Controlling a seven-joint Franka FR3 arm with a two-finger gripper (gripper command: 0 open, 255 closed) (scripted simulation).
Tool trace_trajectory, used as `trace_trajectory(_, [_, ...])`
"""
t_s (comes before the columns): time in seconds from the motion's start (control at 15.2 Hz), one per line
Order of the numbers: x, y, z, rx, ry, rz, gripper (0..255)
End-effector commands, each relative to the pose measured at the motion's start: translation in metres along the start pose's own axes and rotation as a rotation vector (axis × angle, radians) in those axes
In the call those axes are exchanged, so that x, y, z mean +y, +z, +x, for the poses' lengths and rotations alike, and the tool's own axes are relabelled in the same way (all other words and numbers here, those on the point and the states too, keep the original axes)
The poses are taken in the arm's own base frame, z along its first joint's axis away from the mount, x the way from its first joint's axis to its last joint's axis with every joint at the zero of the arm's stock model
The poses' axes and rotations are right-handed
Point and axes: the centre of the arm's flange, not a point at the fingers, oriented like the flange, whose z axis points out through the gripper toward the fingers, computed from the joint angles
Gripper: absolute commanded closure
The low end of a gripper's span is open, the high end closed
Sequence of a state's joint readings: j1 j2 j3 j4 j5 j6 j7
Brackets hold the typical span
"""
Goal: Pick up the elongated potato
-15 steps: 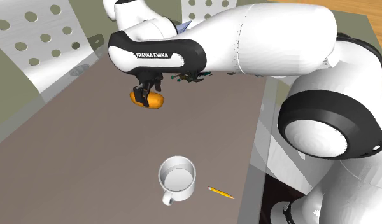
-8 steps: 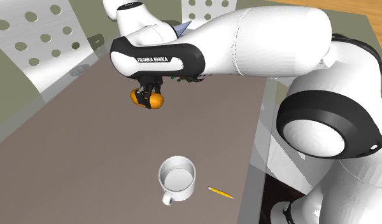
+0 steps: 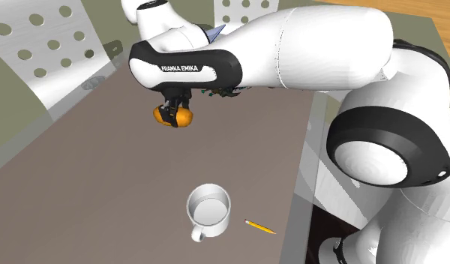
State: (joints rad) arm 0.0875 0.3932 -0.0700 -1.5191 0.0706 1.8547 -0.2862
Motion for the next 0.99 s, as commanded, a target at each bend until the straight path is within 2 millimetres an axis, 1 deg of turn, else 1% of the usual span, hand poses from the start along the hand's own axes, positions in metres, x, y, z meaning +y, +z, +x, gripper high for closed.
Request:
trace_trajectory(0.0, [-0.001, -0.009, 0.000, 0.000, 0.000, 0.000, 255])
trace_trajectory(0.79, [-0.004, -0.073, -0.003, 0.000, 0.000, 0.000, 255])
trace_trajectory(0.92, [-0.004, -0.073, -0.003, 0.000, 0.000, 0.000, 255])
